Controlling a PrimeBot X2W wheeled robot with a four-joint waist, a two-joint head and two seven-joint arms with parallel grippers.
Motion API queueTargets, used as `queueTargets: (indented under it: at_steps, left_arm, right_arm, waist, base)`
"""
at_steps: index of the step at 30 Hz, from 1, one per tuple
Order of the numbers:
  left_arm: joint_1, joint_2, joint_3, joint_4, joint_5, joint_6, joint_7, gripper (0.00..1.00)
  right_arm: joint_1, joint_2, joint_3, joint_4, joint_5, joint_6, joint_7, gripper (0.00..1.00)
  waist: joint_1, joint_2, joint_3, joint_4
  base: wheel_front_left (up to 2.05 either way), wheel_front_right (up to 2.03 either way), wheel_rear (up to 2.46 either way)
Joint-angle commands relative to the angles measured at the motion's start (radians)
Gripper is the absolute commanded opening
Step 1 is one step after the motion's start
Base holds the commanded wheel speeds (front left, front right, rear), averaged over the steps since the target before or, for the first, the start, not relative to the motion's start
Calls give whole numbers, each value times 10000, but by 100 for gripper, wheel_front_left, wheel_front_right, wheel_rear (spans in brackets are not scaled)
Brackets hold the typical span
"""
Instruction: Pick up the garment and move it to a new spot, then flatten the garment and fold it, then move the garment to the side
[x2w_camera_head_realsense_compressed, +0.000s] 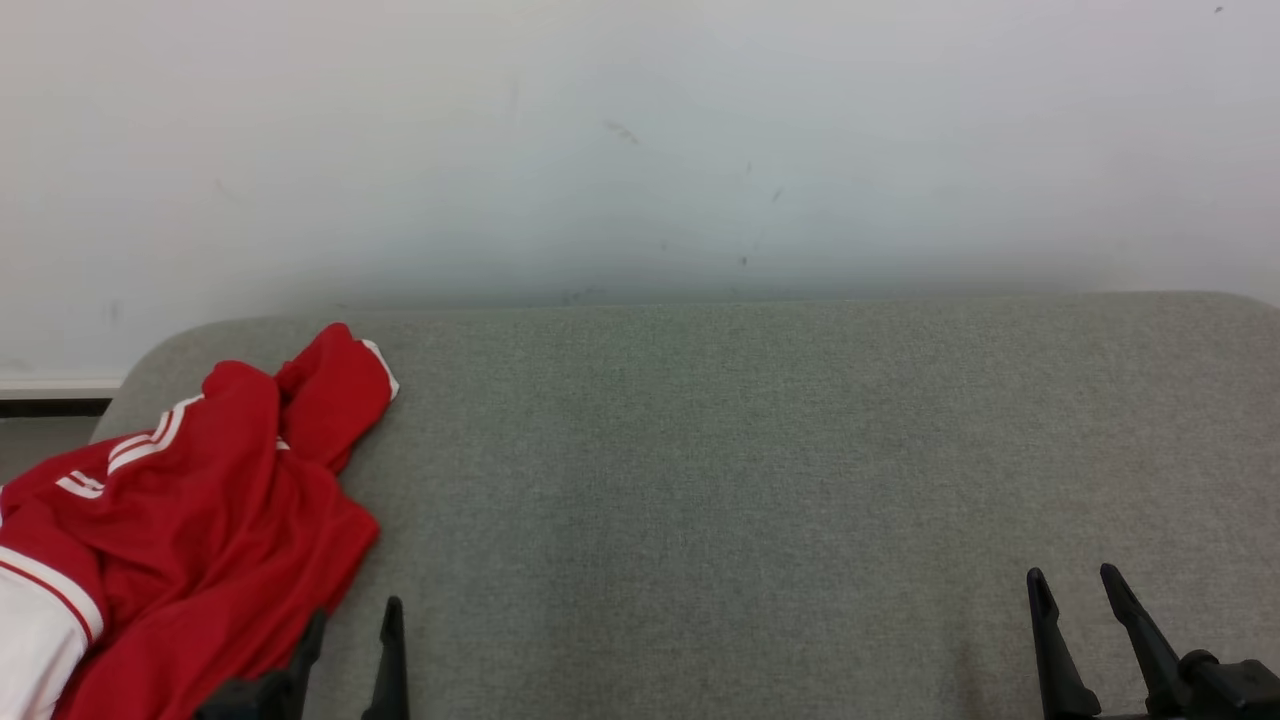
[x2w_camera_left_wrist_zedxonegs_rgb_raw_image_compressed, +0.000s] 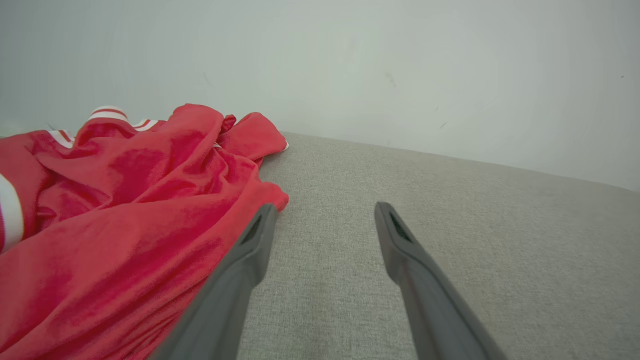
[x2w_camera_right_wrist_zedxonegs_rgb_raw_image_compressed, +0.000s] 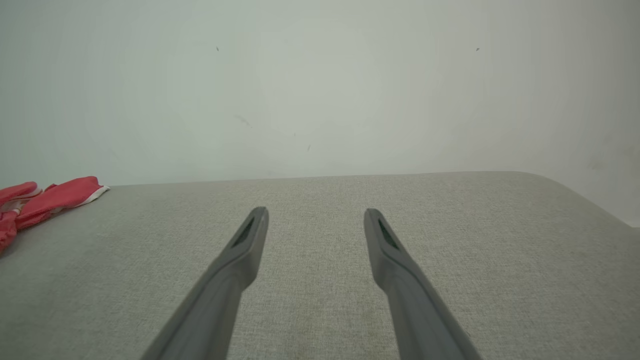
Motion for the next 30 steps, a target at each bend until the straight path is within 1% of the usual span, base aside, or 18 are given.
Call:
queueTargets:
  at_steps: [1, 7, 13, 22, 30]
  left_arm:
    - [90, 37, -4, 13, 276, -10, -96, 100]
    - [149, -21, -105, 92, 684, -91, -228, 100]
    - [192, -106, -116, 185, 874, -123, -326, 100]
    - [194, -192, -111, 362, 1251, -385, -487, 100]
    - [42, -215, -9, 555, 1241, -583, -467, 100]
  right_arm:
    - [106, -28, -23, 28, -154, -17, -77, 100]
    - [120, 17, 0, 324, -228, -18, -208, 100]
    - [91, 40, -44, 572, -353, -19, -314, 100]
    - [143, 81, -42, 818, -584, -21, -471, 100]
    - [90, 101, -76, 871, -427, -21, -458, 100]
  waist:
    - [0, 0, -4, 2]
    - [0, 0, -10, -5]
    - [0, 0, -12, -18]
    - [0, 0, -9, -62]
    - [0, 0, 29, -92]
  base:
    - [0, 0, 0]
    - [0, 0, 0]
    - [0, 0, 0]
    - [0, 0, 0]
    - [0, 0, 0]
